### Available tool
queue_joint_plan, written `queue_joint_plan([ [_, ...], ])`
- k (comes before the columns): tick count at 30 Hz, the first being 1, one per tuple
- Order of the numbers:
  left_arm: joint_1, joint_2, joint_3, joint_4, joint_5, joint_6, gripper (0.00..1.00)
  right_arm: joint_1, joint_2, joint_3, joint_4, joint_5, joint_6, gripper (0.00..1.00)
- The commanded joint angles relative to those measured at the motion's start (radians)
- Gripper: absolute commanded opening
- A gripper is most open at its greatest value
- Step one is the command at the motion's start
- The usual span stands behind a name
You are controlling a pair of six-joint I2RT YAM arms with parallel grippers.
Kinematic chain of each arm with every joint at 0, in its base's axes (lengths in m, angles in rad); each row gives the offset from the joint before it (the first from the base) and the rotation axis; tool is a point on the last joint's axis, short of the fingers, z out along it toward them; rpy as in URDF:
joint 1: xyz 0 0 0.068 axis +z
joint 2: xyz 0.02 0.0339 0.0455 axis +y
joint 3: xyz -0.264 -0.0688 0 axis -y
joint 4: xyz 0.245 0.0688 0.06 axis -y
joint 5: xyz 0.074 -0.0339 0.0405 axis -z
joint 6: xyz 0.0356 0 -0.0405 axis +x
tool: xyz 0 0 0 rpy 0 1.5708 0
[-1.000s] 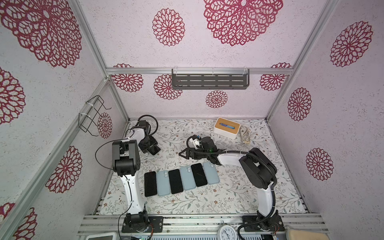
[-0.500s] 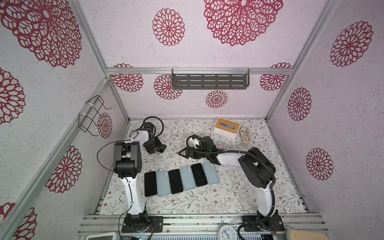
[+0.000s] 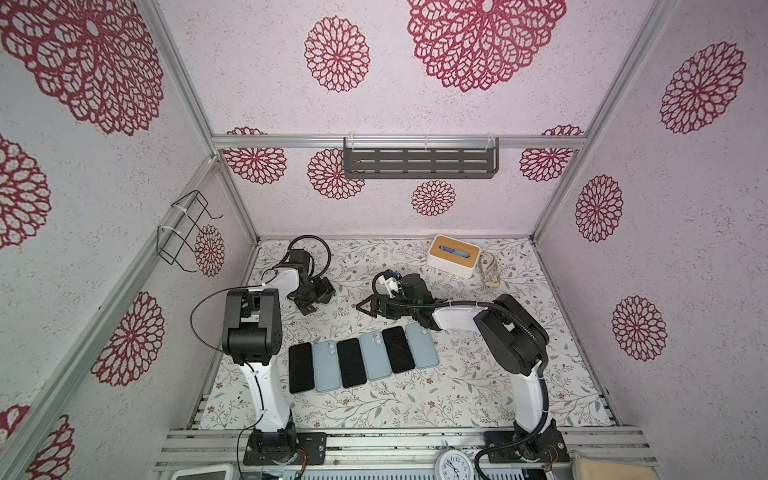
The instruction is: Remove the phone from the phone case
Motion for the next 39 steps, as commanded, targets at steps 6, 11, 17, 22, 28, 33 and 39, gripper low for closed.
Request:
queue_joint_plan([
  [6, 0.031, 0.112, 0.101, -0.104, -0.121, -0.218, 0.97, -0.003, -0.075, -0.031, -0.001, -0.02, -0.054, 0.99],
  [11, 0.034, 0.268, 0.329, -0.315, -0.158, -0.26, 0.98, -0.002, -0.125, -0.056, -0.035, -0.014, -0.102, 0.99],
  [17, 0.037, 0.321, 0.434, -0.382, -0.211, -0.299, 0.97, -0.002, -0.17, -0.08, -0.06, -0.017, -0.151, 0.99],
  [22, 0.043, 0.377, 0.534, -0.481, -0.265, -0.328, 0.97, -0.002, -0.172, -0.084, -0.048, -0.043, -0.155, 0.99],
  [28, 0.042, 0.408, 0.574, -0.497, -0.287, -0.39, 0.97, -0.004, -0.169, -0.088, -0.029, -0.066, -0.149, 0.99],
  [33, 0.04, 0.44, 0.613, -0.512, -0.311, -0.409, 0.97, -0.004, -0.17, -0.093, -0.031, -0.075, -0.161, 0.99],
  [39, 0.037, 0.471, 0.679, -0.61, -0.366, -0.458, 0.97, -0.005, -0.168, -0.091, -0.022, -0.084, -0.153, 0.99],
])
